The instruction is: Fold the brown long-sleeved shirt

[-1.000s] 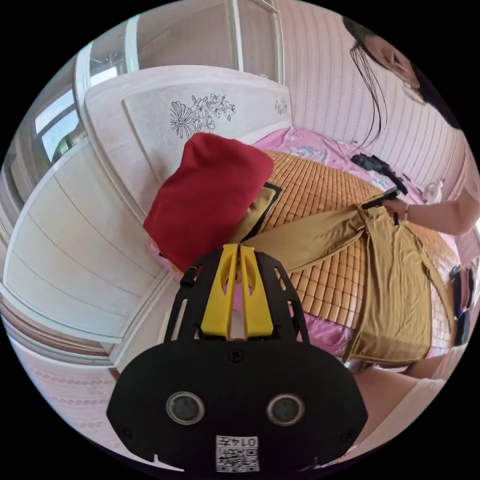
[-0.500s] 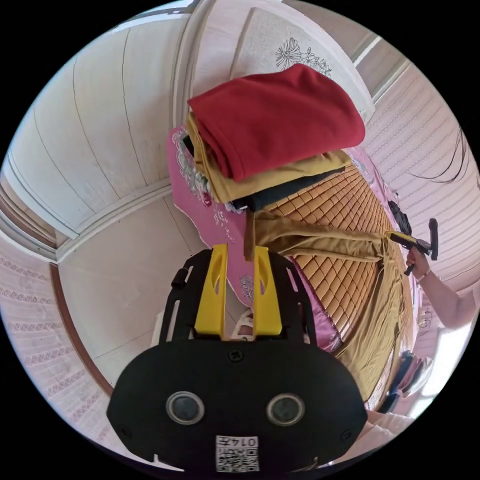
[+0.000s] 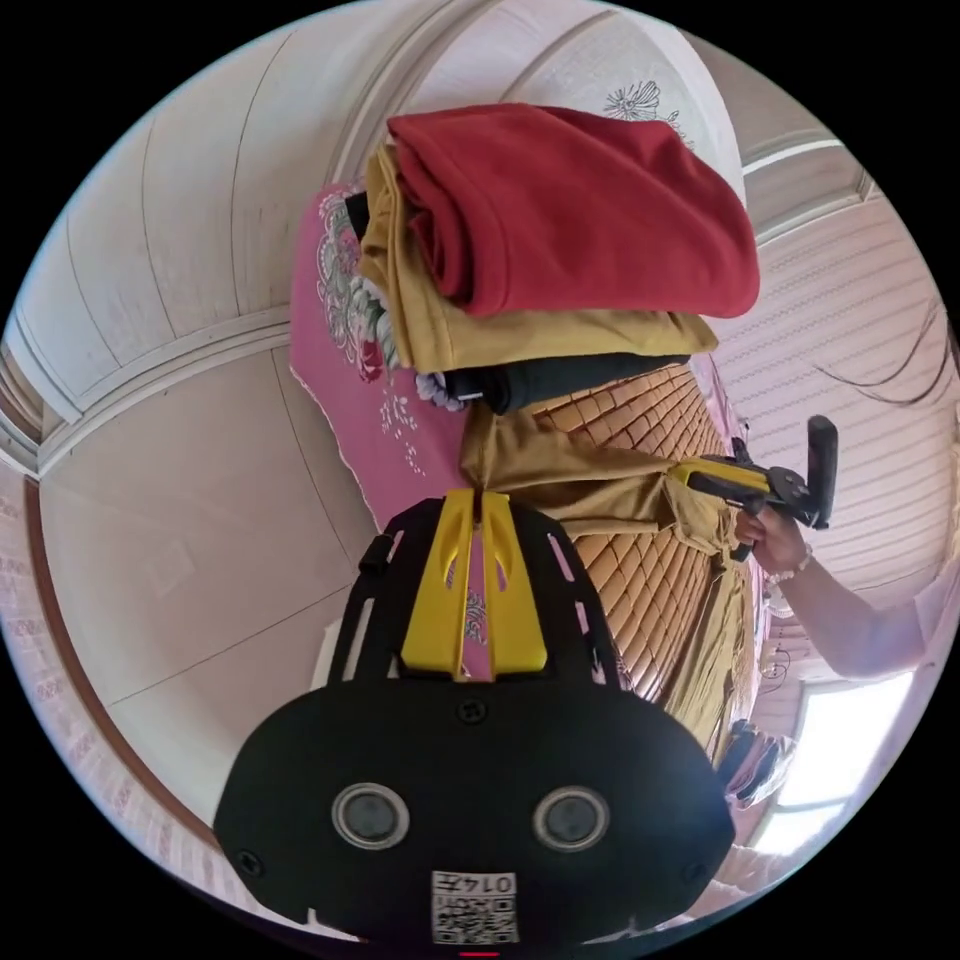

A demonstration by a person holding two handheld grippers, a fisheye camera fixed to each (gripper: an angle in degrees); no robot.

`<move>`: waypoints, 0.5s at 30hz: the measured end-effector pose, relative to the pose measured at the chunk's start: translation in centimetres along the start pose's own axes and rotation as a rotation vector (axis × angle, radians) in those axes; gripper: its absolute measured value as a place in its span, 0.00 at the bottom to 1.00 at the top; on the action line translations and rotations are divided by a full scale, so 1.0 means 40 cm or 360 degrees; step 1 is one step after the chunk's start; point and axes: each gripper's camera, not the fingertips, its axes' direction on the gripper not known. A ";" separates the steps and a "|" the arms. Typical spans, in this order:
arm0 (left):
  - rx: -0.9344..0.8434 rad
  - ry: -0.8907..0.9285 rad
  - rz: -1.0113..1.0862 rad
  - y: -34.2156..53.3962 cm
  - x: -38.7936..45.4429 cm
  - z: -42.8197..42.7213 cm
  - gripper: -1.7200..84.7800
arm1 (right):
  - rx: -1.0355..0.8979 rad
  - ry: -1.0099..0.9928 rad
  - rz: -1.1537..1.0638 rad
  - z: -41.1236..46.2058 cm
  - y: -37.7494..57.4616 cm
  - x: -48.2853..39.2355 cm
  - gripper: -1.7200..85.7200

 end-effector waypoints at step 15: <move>0.0180 0.0815 0.0927 0.036 0.479 -0.168 0.01 | 0.0683 -0.0150 0.0715 -0.363 0.371 0.042 0.01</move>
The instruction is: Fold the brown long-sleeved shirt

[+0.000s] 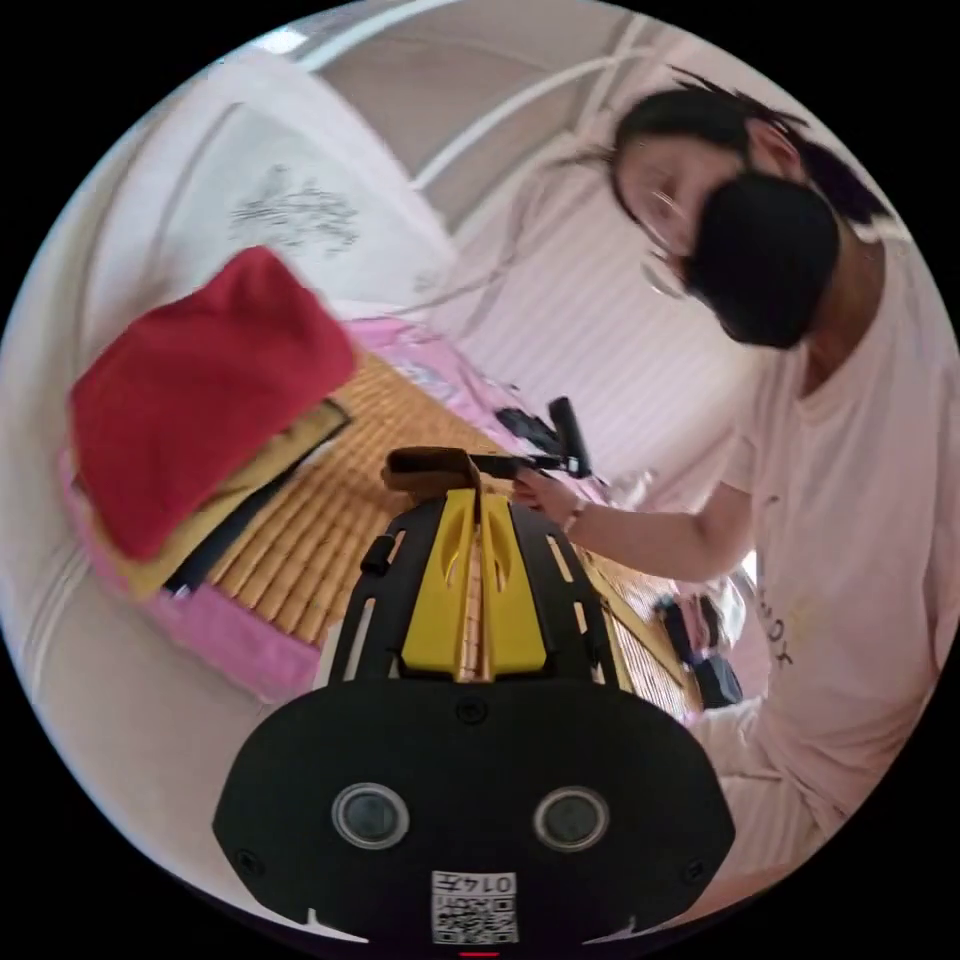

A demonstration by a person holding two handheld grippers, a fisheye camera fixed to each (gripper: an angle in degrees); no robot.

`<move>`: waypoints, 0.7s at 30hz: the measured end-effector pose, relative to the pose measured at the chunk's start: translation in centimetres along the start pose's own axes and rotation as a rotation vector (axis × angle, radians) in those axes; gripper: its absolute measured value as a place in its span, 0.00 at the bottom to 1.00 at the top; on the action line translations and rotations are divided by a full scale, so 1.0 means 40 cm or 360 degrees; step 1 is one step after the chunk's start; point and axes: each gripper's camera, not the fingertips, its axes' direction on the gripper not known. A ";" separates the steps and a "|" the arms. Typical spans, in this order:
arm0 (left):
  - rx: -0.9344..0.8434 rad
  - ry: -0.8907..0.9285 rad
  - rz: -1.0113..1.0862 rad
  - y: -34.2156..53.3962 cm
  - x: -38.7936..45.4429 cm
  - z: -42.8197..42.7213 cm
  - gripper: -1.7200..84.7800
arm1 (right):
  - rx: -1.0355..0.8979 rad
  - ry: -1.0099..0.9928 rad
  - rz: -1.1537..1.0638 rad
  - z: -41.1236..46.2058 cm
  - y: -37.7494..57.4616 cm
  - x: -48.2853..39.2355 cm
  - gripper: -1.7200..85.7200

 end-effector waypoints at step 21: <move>-0.1712 0.0987 0.0973 0.354 0.941 0.914 0.07 | -0.0036 0.0317 0.1699 -0.757 1.226 0.072 0.09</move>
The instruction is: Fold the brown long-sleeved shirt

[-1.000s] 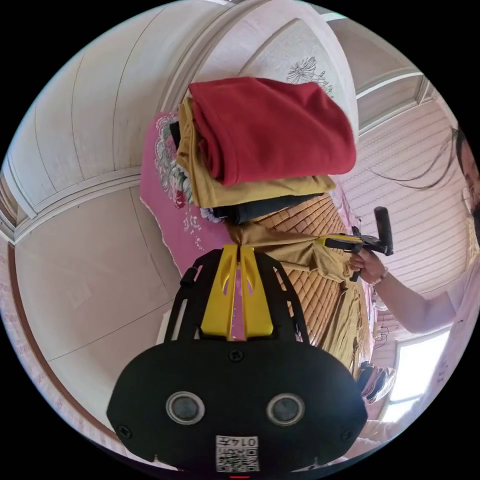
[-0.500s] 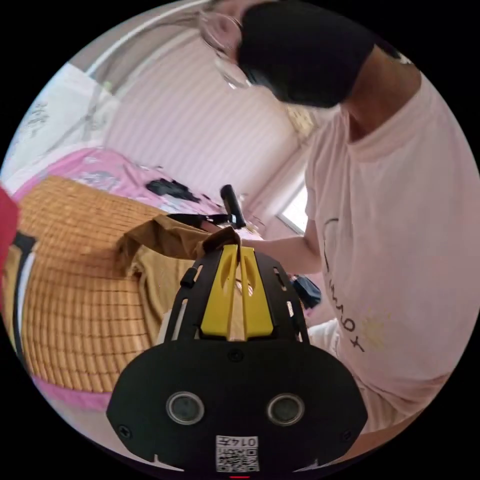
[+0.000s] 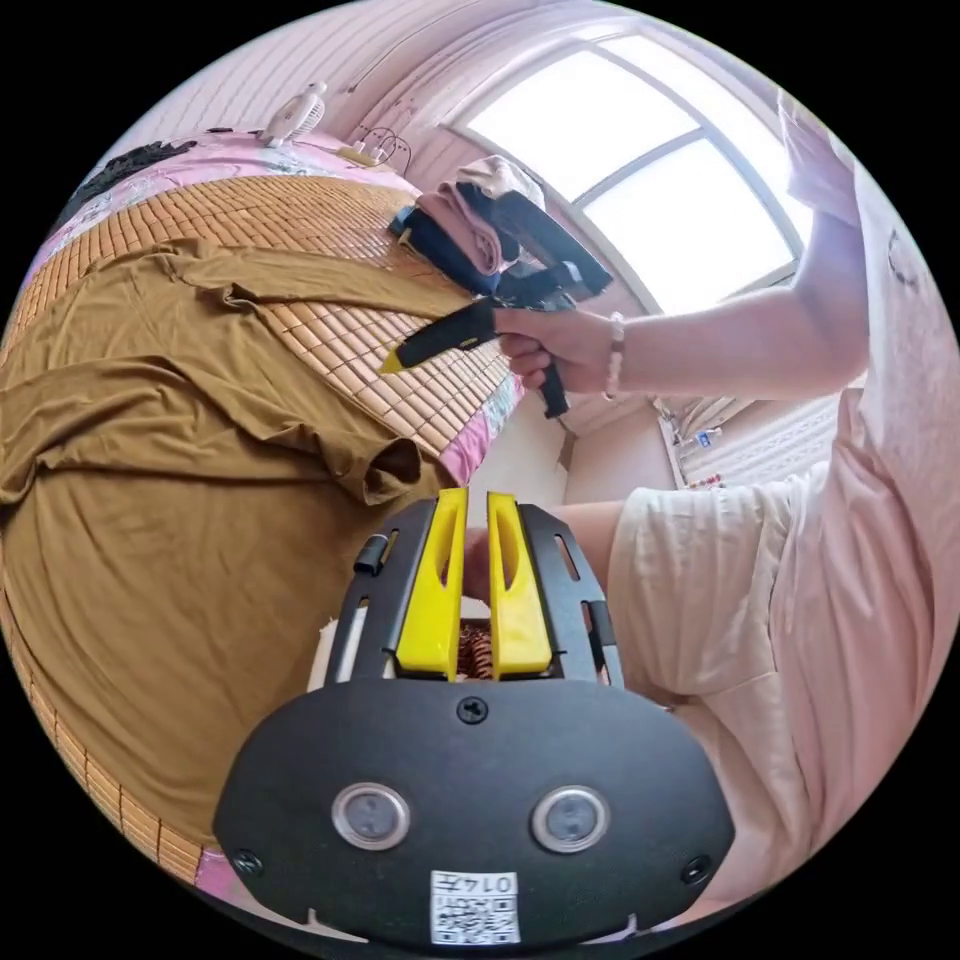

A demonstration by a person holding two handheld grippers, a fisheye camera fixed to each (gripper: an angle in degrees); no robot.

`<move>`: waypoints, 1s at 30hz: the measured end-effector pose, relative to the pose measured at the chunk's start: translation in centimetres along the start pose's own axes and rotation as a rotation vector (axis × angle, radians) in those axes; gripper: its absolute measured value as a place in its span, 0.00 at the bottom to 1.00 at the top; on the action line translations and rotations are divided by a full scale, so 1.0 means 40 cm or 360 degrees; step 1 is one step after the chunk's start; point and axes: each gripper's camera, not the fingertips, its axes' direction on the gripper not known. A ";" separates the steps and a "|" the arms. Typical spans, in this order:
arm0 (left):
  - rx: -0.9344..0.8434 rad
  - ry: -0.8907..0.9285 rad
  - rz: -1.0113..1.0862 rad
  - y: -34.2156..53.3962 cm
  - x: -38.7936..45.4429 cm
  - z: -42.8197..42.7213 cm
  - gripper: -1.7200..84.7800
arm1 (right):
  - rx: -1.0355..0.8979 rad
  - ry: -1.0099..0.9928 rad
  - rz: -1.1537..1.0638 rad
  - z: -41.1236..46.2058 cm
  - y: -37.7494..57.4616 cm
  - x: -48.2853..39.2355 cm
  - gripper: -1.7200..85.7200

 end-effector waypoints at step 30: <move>-0.0263 -0.0457 0.0042 -0.443 -0.004 0.171 0.11 | 0.0328 -0.0008 0.0104 -0.184 0.105 0.088 0.11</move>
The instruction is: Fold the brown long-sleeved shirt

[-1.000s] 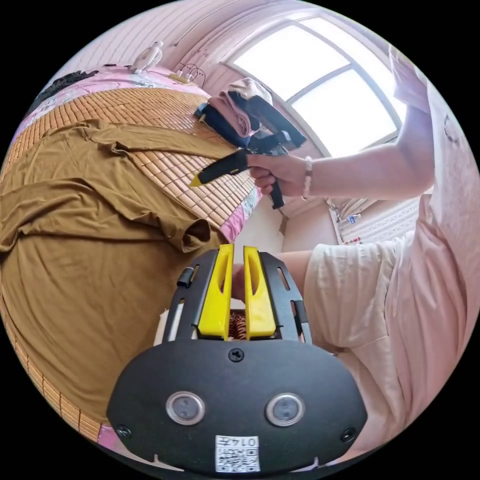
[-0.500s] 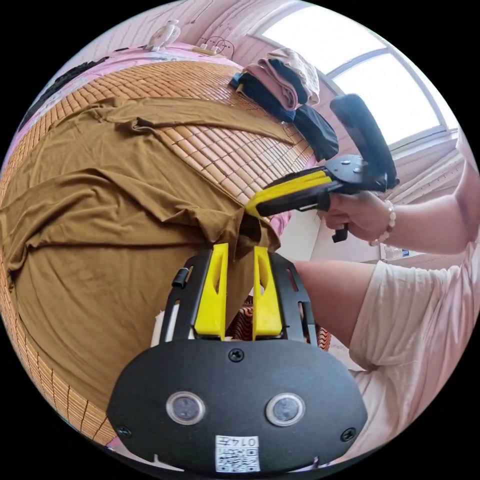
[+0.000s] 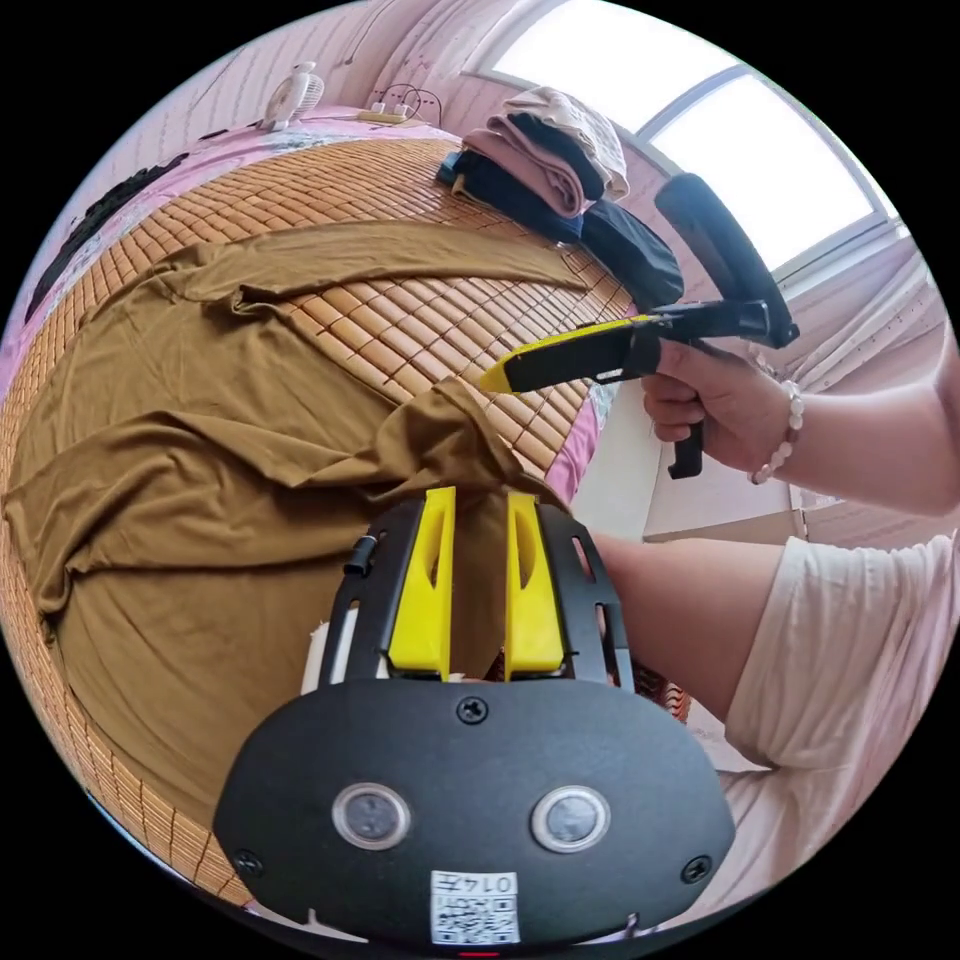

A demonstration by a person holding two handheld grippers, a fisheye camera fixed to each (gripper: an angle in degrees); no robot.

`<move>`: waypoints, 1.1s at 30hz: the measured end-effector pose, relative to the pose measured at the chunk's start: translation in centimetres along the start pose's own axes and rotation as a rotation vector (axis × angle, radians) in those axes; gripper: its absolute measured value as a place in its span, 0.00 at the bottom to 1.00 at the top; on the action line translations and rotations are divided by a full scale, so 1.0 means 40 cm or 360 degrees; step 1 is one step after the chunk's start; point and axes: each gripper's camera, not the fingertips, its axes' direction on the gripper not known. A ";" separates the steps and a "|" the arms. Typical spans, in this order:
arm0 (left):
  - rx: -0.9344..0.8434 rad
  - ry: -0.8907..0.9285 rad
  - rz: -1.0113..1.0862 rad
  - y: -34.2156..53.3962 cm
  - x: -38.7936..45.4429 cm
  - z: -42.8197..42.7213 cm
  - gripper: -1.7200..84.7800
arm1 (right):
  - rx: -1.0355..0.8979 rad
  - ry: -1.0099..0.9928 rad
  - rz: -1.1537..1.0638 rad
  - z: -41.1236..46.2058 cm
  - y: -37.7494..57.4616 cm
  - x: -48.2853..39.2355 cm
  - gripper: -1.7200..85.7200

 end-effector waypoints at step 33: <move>0.0216 -0.0828 -0.0396 0.328 -0.305 -0.467 0.09 | -0.0105 0.0035 -0.1073 0.152 -0.417 -0.480 0.08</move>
